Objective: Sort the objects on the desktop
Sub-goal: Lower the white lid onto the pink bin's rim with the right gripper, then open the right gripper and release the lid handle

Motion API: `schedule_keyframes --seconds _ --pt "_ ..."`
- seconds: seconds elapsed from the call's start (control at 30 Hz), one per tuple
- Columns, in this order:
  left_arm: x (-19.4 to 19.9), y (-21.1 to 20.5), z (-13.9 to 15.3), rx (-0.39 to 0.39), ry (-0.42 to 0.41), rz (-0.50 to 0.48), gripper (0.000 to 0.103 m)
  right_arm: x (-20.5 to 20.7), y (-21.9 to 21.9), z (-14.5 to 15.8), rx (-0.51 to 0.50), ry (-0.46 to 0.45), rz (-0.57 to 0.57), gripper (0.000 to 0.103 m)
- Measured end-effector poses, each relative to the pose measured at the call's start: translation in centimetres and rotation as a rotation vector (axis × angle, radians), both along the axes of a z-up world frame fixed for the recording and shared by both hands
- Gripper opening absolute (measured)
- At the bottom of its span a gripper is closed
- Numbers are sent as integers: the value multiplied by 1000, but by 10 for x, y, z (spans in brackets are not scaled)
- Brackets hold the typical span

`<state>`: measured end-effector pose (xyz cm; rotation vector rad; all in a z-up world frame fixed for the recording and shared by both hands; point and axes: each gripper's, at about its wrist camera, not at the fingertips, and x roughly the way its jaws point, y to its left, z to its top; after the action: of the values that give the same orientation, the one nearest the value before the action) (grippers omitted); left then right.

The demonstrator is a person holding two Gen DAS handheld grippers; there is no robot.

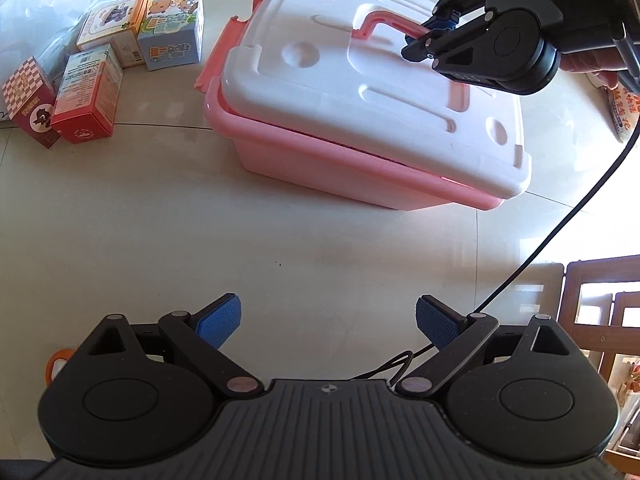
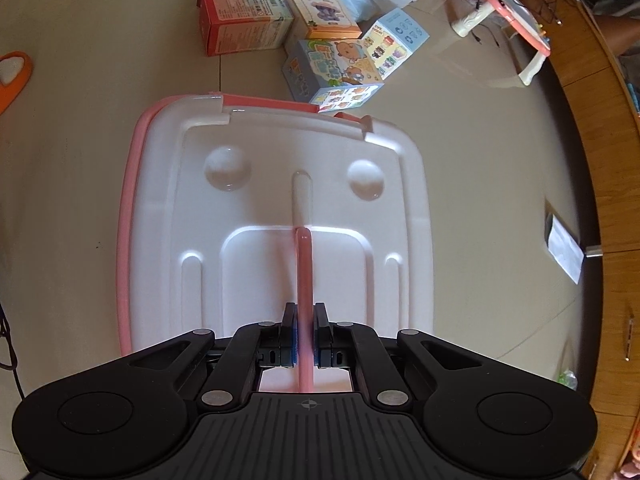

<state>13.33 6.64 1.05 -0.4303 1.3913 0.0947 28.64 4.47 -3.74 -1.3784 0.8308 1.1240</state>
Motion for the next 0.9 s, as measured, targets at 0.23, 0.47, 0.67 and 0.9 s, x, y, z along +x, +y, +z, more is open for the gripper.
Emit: schedule_keyframes --seconds 0.23,0.47,0.67,0.9 --pt "1 0 0 -7 1 4 97 4 -3 -1 6 2 6 6" --pt "0 -2 3 -10 -2 3 97 3 -7 4 51 4 -33 8" --pt "-1 0 12 11 -29 3 97 6 -21 19 110 4 -117 41" --pt "-3 11 28 16 -54 27 97 4 -58 37 213 41 -283 47"
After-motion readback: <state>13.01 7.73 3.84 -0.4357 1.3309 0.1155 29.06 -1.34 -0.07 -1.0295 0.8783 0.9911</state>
